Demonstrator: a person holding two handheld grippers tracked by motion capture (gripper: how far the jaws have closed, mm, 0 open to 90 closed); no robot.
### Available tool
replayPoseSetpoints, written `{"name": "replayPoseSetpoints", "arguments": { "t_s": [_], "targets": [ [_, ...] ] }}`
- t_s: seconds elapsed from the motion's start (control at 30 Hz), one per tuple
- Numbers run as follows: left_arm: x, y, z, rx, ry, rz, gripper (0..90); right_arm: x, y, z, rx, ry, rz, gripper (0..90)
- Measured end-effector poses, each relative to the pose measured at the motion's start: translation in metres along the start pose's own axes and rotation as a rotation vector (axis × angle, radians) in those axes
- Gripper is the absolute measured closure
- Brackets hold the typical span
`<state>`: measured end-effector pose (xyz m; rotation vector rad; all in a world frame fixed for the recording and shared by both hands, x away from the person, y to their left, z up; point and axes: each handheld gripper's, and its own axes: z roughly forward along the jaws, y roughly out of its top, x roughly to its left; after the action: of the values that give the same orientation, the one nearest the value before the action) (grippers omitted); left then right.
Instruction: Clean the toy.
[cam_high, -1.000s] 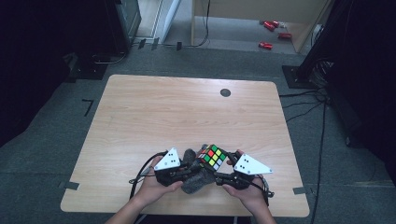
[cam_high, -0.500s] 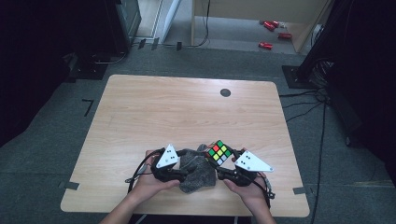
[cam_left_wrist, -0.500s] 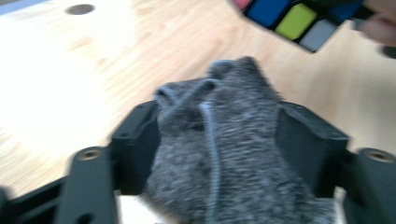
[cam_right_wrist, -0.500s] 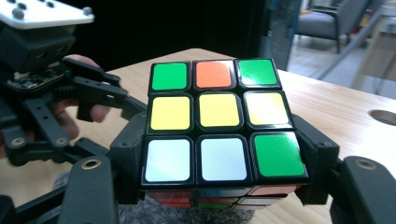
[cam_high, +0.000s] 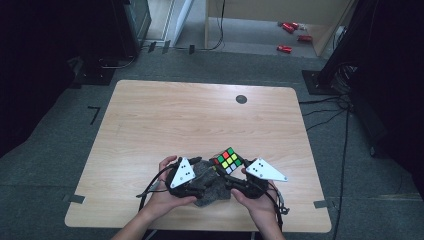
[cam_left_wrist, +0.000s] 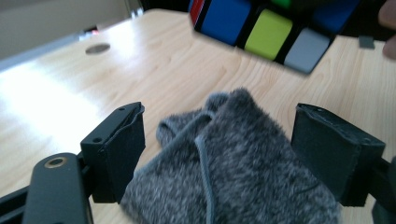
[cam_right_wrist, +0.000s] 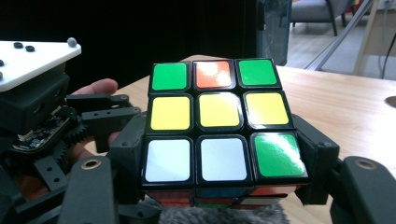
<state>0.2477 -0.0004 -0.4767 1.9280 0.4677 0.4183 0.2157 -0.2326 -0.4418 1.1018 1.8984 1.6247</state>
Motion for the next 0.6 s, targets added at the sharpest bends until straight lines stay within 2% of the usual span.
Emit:
{"name": "replayPoseSetpoints", "arguments": {
  "t_s": [0.2, 0.33, 0.47, 0.6],
  "targets": [
    [-0.003, -0.002, 0.001, -0.086, -0.014, 0.036, 18.9, 0.011, -0.002, 0.006, 0.020, 0.029, -0.007, 34.5],
    [-0.006, -0.002, 0.003, -0.116, -0.012, 0.062, 19.5, 0.013, -0.005, 0.008, 0.024, 0.053, 0.033, 34.5],
    [-0.008, -0.003, 0.002, -0.165, 0.011, 0.092, 22.6, 0.012, -0.008, 0.012, 0.032, 0.094, 0.113, 34.5],
    [-0.010, -0.003, 0.000, -0.191, 0.026, 0.117, 25.1, 0.007, -0.012, 0.014, 0.028, 0.136, 0.233, 34.5]
  ]
}}
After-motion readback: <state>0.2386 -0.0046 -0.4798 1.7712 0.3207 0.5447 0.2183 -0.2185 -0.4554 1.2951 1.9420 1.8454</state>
